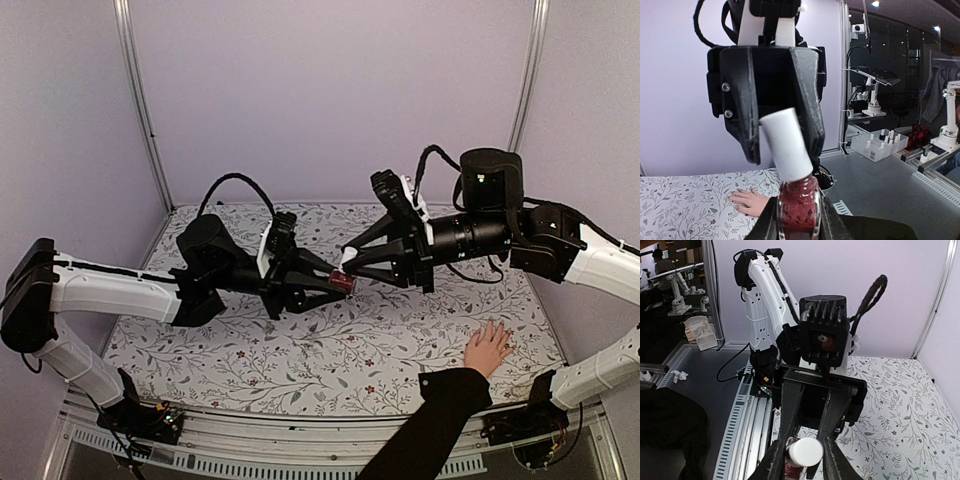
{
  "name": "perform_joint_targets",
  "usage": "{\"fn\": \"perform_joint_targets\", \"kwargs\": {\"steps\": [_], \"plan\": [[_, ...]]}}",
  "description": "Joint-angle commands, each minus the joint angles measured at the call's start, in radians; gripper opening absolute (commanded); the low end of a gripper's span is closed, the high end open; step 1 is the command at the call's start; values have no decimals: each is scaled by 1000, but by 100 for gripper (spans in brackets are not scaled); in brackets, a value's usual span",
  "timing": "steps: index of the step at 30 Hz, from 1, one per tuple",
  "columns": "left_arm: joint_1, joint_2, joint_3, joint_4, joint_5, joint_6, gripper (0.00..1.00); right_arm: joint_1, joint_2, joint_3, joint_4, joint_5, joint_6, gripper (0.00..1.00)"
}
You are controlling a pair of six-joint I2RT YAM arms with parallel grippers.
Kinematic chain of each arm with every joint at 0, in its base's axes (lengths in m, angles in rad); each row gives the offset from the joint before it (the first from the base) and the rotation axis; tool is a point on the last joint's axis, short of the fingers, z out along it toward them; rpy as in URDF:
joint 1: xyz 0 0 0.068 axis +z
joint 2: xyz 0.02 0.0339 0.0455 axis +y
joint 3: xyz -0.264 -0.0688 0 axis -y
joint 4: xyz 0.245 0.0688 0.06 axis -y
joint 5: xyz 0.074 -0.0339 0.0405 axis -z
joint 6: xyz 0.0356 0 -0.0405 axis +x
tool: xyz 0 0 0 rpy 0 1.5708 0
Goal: Paint the nails
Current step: Unscrew the nail polish bottle.
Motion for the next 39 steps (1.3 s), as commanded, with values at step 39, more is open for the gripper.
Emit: {"fn": "perform_joint_targets", "kwargs": {"steps": [39], "plan": [[-29, 20, 71, -378, -52, 358, 0, -3, 122, 264, -594, 63, 16, 56]]}}
